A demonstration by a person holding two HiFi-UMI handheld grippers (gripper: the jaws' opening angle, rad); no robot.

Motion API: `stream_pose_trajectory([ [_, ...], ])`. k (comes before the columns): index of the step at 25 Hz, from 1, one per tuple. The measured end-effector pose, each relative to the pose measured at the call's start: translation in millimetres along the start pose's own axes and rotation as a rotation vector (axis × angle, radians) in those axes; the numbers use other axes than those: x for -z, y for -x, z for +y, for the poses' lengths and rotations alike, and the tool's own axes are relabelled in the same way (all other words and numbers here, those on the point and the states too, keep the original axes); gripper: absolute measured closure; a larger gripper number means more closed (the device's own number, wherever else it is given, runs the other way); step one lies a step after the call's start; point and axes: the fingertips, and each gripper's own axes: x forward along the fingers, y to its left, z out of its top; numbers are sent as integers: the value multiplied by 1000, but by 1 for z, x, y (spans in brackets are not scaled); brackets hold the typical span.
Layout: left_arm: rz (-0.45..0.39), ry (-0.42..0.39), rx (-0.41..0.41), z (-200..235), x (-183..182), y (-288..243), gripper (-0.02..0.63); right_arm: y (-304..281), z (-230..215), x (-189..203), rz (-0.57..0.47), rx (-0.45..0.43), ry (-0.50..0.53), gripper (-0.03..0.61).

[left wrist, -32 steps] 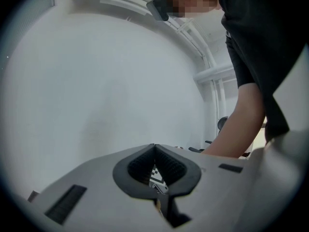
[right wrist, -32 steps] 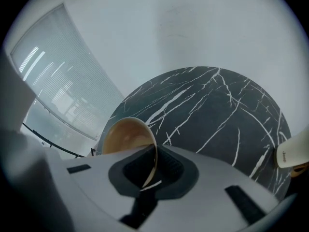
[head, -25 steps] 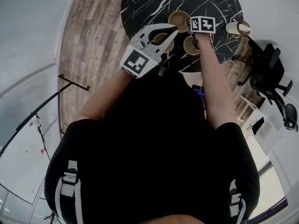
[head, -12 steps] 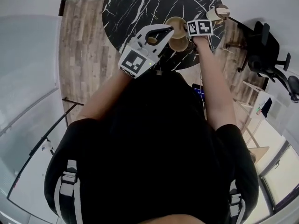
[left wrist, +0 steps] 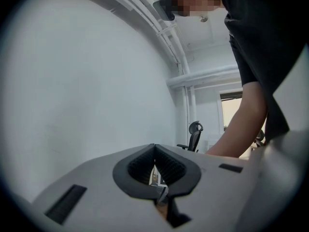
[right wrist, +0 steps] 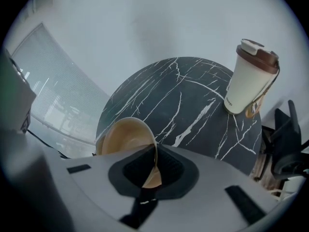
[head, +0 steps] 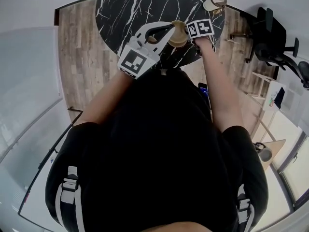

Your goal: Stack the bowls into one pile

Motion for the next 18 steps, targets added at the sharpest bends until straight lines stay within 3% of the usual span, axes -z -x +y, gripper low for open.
stream_pose_trajectory([
  [18, 36, 17, -75, 4, 15, 24, 609, -33, -7, 41, 118, 15, 33, 561],
])
